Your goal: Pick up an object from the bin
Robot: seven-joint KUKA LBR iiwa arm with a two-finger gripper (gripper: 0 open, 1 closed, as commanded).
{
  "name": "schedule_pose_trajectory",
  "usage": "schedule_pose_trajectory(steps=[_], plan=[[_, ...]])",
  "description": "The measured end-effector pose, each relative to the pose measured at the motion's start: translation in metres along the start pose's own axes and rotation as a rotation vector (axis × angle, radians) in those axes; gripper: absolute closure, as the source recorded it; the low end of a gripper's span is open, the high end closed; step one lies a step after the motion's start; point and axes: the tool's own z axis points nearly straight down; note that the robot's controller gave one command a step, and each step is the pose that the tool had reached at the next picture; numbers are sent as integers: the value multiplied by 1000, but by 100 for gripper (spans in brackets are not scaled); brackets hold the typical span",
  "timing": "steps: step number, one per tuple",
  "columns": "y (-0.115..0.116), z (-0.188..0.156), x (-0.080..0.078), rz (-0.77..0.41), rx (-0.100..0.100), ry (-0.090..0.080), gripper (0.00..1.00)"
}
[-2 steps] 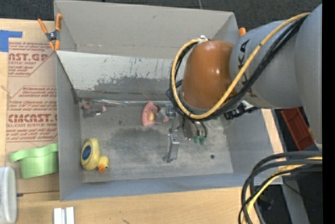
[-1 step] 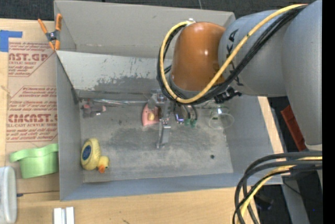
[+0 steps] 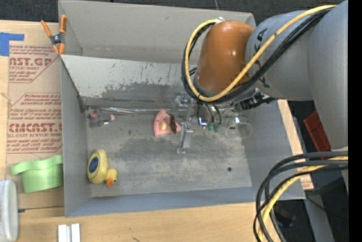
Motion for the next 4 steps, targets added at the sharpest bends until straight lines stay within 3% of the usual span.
schedule_pose_trajectory(steps=[1, 2, 3, 4], plan=[[-1, 24, -4, 99, 9, 3, 0], [26, 32, -5, 165, -2, 2, 0], [15, 56, -13, 225, 6, 0, 0], [16, 63, -13, 266, 1, 0, 100]])
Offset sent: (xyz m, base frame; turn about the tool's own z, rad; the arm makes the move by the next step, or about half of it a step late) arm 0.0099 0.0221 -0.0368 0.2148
